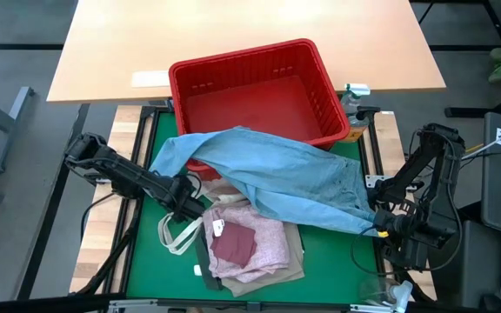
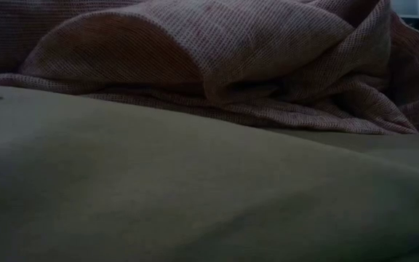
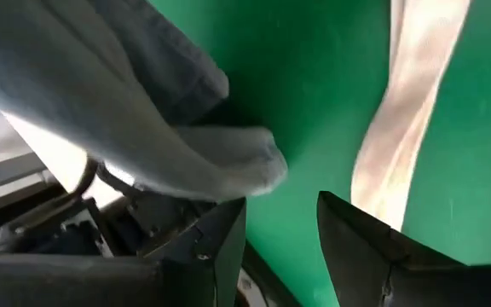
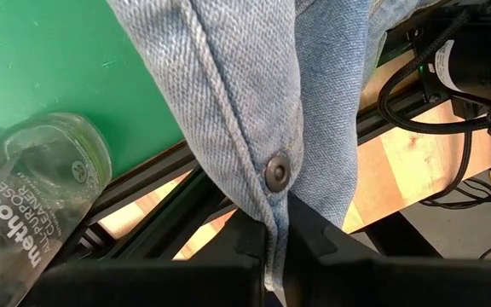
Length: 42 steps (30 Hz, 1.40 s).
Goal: Fold laundry
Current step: Fold the blue jeans
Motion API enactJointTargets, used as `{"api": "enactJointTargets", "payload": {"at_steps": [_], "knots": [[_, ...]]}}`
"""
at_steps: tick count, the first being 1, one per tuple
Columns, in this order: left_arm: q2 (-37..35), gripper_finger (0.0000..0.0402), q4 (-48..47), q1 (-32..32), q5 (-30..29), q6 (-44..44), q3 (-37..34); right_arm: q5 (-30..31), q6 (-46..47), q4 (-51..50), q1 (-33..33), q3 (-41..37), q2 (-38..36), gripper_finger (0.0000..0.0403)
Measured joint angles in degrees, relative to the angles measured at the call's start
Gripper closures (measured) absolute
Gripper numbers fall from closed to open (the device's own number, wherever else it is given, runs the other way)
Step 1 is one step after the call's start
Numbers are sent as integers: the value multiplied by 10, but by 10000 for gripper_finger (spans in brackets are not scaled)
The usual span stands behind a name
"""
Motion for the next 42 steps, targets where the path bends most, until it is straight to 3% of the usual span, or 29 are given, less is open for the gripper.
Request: {"api": "enactJointTargets", "payload": {"at_steps": [11,17,23,42], "knots": [[0,262,-12,0,-117,-61,0,0,0,0,0,0,0,386],[0,262,-74,0,-131,-110,0,0,0,0,0,0,0,386],[1,262,-71,2,-139,-103,-11,0,0,0,0,0,0,386],[2,272,-1,28,-326,-129,-107,13,0,0,0,0,0,386]]}}
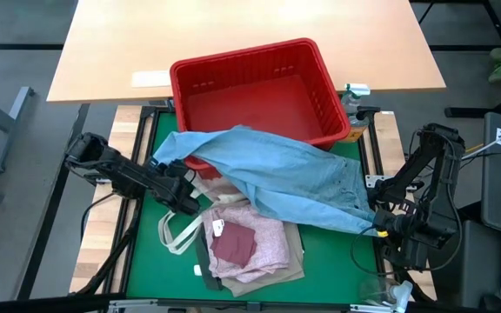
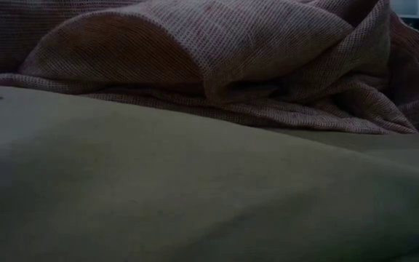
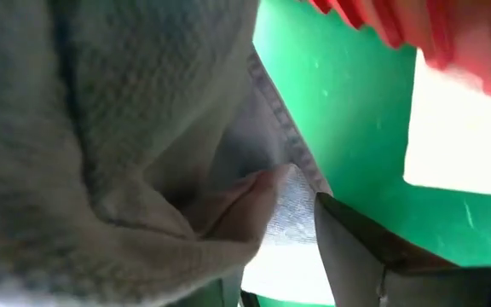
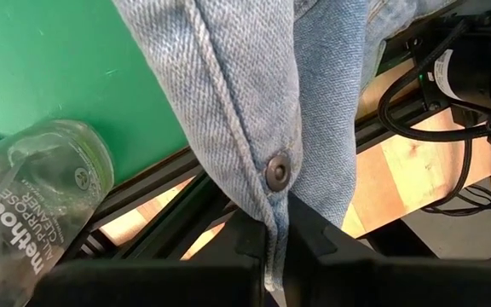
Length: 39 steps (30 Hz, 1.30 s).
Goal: Fold laundry
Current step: Fold the blue jeans
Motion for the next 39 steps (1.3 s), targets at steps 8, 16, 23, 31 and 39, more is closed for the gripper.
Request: {"api": "enactJointTargets", "payload": {"at_steps": [8,16,23,31,39], "knots": [[0,373,-5,13,-37,-1,-5,0,0,0,0,0,0,386],[-4,400,-72,13,-36,6,29,0,0,0,0,0,0,386],[-31,401,-63,15,-96,15,73,0,0,0,0,0,0,386],[-81,401,-68,21,-153,55,135,0,0,0,0,0,0,386],[-120,401,-69,67,-183,116,180,0,0,0,0,0,0,386]]}}
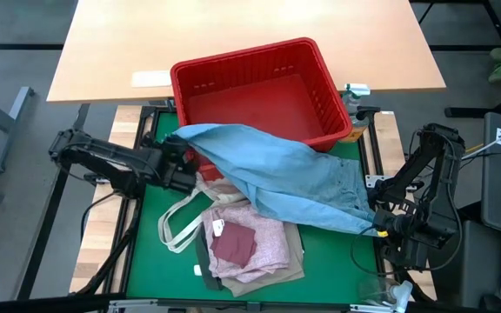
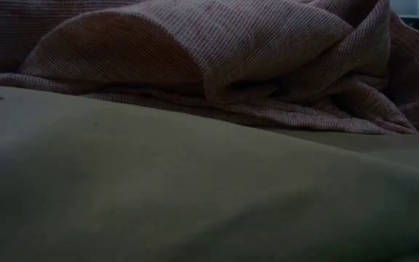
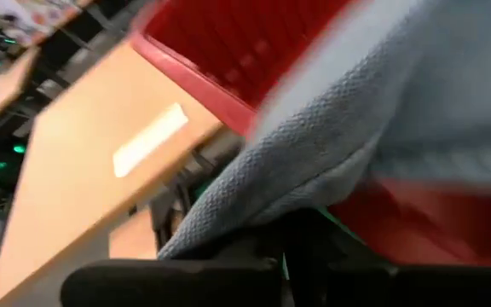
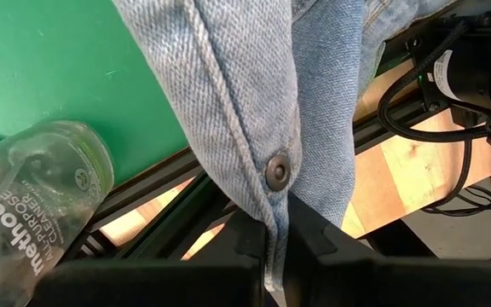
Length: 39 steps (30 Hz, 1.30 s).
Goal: Fold laundry
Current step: Fold the blue jeans
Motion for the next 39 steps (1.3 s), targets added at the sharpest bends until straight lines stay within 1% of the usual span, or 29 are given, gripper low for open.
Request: {"api": "enactJointTargets", "payload": {"at_steps": [4,10,13,16,20,22,25,30,34,37,39], "knots": [[-8,401,0,44,-60,5,17,0,0,0,0,0,0,386],[-8,401,7,138,-184,6,36,0,0,0,0,0,0,386],[-8,401,11,193,-220,7,41,0,0,0,0,0,0,386],[-8,401,17,251,-226,43,48,3,0,0,0,0,0,386],[-8,401,69,322,-188,144,52,6,0,0,0,0,0,386],[-8,401,104,350,-148,195,52,6,0,0,0,0,0,386],[-8,401,171,382,-90,250,52,6,0,0,0,0,0,386],[-8,401,314,413,6,357,52,3,0,0,0,0,0,386],[-8,401,410,430,119,458,52,0,0,0,0,0,0,386],[-8,401,453,436,202,513,52,0,0,0,0,0,0,386],[-8,401,467,436,217,530,52,0,0,0,0,0,0,386]]}}
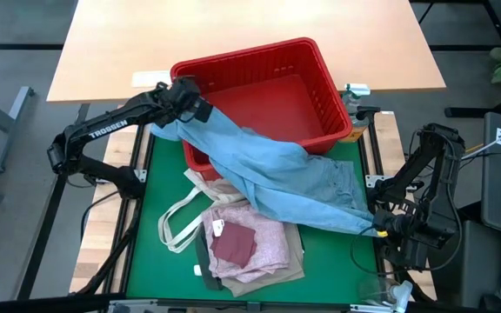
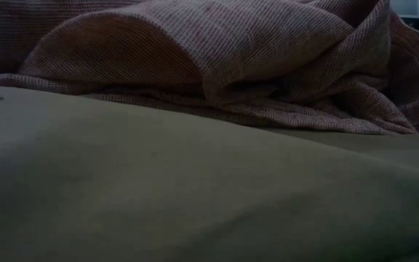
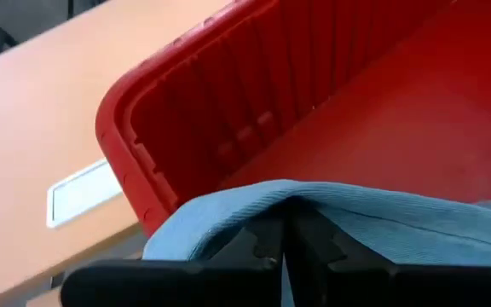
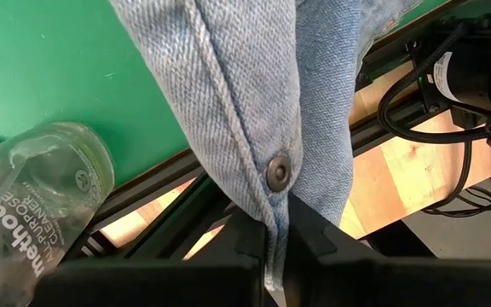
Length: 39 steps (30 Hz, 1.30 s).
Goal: Fold laundry
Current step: Fold the blue jeans
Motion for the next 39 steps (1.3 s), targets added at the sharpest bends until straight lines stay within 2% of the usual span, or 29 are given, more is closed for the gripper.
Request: {"api": "enactJointTargets", "payload": {"at_steps": [3,6,9,15,18,24,32,36,39], "knots": [[0,401,6,0,-8,14,0,0,0,0,0,0,0,386],[0,390,6,0,-7,67,0,0,0,0,0,0,0,386],[0,358,5,0,-7,102,0,0,0,0,0,0,0,386],[-2,278,14,-1,9,105,0,0,0,0,0,0,0,386],[-11,263,21,-1,61,102,0,0,0,0,0,0,0,386],[-26,266,30,9,232,61,7,0,0,0,0,0,0,386],[-37,268,30,19,350,43,61,0,30,5,0,0,0,385],[-37,268,30,1,424,44,73,0,33,5,0,0,0,360],[-37,268,24,-20,449,44,73,-3,44,5,0,0,0,326]]}}
